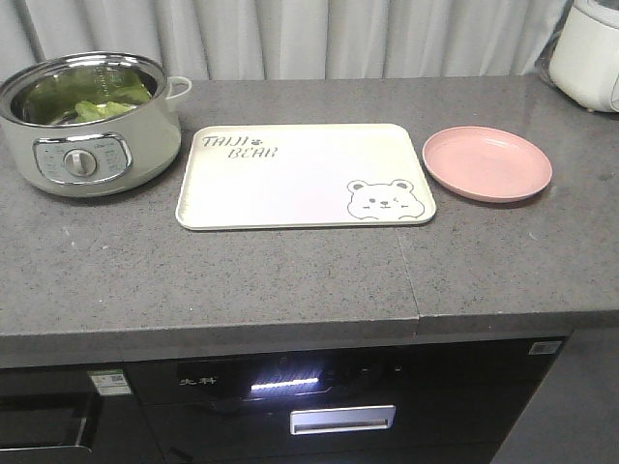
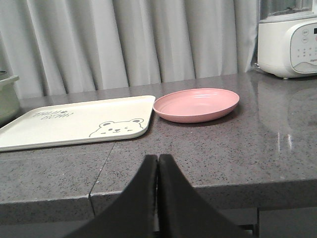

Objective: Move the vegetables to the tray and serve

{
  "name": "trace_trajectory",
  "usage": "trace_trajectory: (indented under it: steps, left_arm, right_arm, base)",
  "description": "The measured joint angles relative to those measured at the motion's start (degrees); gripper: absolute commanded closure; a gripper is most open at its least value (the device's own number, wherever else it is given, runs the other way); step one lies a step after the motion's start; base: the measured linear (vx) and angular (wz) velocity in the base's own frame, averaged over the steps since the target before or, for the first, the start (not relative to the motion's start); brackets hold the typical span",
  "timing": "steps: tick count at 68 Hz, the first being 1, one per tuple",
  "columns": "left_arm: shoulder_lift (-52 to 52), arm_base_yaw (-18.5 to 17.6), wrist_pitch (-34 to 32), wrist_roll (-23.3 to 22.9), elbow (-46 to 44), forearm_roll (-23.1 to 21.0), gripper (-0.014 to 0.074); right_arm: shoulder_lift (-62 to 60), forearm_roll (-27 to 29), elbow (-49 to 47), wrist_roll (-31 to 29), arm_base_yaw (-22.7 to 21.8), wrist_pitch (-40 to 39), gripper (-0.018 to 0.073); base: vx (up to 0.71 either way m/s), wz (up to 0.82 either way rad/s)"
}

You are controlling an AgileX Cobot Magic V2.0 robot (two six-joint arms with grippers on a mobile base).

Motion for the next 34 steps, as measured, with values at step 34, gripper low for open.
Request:
trace_trajectory:
  steps: [34]
  left_arm:
    - [0.0,0.0,0.0,0.0,0.0,0.0,0.0602]
  right_arm:
    - [0.0,0.0,0.0,0.0,0.0,0.0,0.0565]
  base:
    - [0.04,-0.01]
